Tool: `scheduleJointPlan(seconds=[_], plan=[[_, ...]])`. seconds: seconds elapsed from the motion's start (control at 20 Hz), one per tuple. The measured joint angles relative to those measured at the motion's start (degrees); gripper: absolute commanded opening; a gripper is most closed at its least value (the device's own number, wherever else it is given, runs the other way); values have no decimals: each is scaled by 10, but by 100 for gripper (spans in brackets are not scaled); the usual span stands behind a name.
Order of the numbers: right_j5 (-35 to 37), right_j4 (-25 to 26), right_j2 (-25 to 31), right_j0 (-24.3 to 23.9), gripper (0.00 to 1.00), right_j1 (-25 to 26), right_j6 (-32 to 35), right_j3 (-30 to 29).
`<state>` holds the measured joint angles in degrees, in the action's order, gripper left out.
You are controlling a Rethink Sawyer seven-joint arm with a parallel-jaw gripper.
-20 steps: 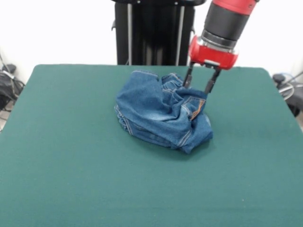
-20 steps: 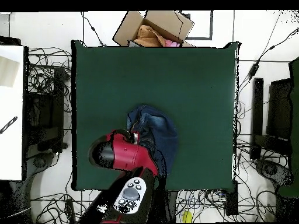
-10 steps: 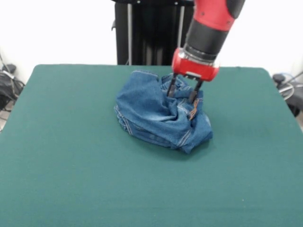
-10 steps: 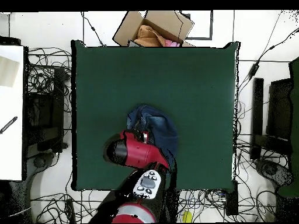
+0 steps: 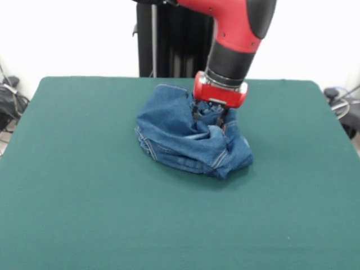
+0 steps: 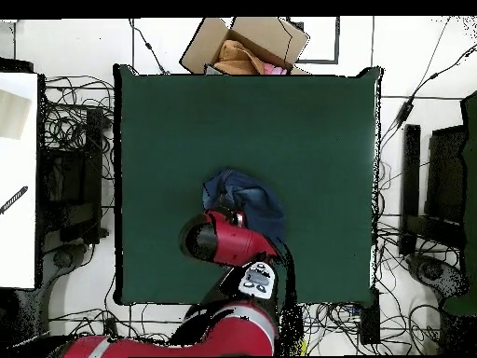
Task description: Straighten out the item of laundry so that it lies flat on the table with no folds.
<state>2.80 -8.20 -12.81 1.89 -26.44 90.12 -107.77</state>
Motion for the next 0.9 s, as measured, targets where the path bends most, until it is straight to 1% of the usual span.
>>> scheduleJointPlan(seconds=[0.15, 0.35, 0.4, 0.55, 0.9], plan=[[-14, 14, 12, -16, 100, 5, 0, 0], [-24, 21, 17, -20, 100, 7, 0, 0], [-30, 27, 17, -17, 0, 8, 0, 0], [-36, 27, 15, -10, 0, 9, 0, 0], [-59, 26, -3, 25, 0, 20, 0, 0]])
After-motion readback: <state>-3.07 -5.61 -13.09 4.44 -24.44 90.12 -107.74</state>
